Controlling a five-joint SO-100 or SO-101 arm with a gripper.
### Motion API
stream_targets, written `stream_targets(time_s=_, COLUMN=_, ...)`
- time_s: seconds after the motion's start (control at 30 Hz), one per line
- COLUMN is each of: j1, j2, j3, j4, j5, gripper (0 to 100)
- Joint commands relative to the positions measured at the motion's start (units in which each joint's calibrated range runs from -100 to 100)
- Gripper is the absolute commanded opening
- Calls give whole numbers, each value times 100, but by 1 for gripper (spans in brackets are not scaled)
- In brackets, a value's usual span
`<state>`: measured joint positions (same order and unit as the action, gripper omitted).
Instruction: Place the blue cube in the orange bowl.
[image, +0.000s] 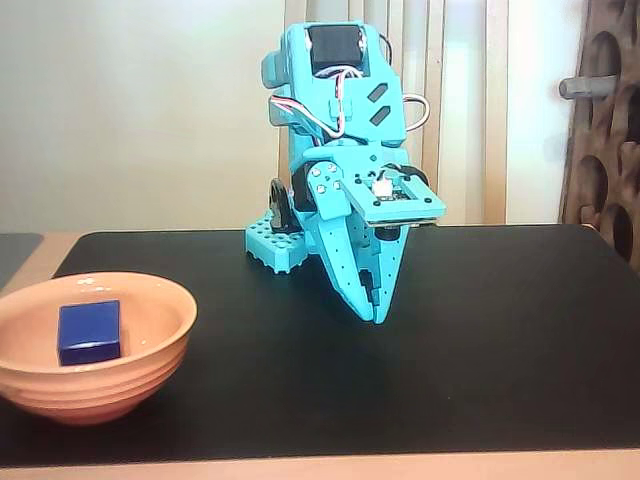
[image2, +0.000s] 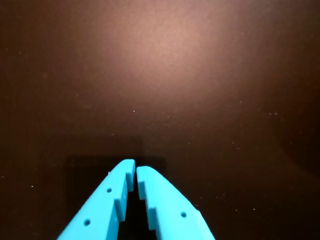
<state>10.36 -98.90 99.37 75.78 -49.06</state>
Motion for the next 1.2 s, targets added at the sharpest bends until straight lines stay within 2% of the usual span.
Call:
stream_targets(time_s=0.0, j1=7, j2=-76, j3=54, j4=53, j5=45, gripper=0)
stream_targets(time_s=1.17, j1=-33, j2=-42, j3=63, j4=44, j5=29, gripper=1)
